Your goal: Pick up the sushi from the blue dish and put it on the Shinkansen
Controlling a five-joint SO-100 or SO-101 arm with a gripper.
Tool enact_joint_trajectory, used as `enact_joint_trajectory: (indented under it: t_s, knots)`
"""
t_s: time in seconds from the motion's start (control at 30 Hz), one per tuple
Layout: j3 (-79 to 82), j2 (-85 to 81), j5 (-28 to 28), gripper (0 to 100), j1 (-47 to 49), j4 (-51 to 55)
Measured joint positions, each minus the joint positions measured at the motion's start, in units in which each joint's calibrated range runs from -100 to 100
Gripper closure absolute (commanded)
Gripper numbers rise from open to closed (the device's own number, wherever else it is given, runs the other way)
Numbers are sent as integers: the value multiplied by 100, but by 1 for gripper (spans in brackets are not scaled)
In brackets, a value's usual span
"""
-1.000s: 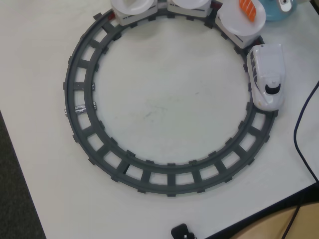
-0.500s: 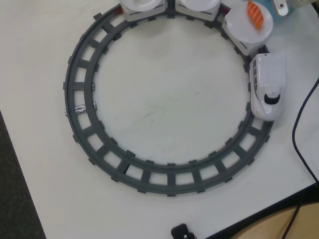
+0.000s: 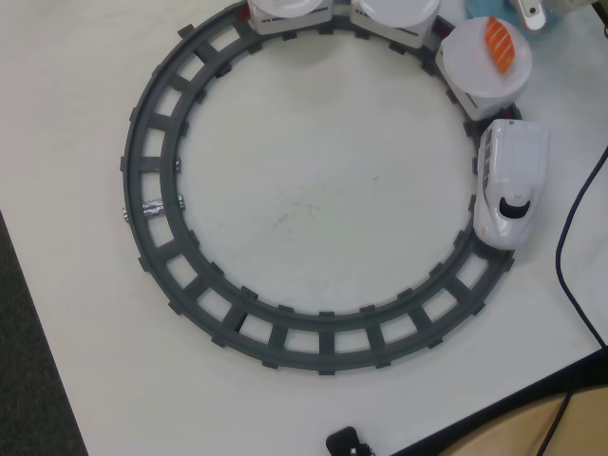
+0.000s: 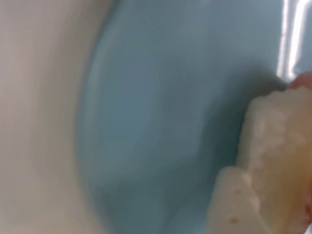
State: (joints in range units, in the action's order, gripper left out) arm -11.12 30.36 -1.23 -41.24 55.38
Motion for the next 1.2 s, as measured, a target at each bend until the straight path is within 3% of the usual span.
enact_joint_trajectory:
  t_s: [0.3,0.77,1.2]
  knots:
    - [468,-1726,0,98,-8,796]
    - [3845,-5844,0,98,339,831]
    - [7546,-8244,5,98,1189,-1601]
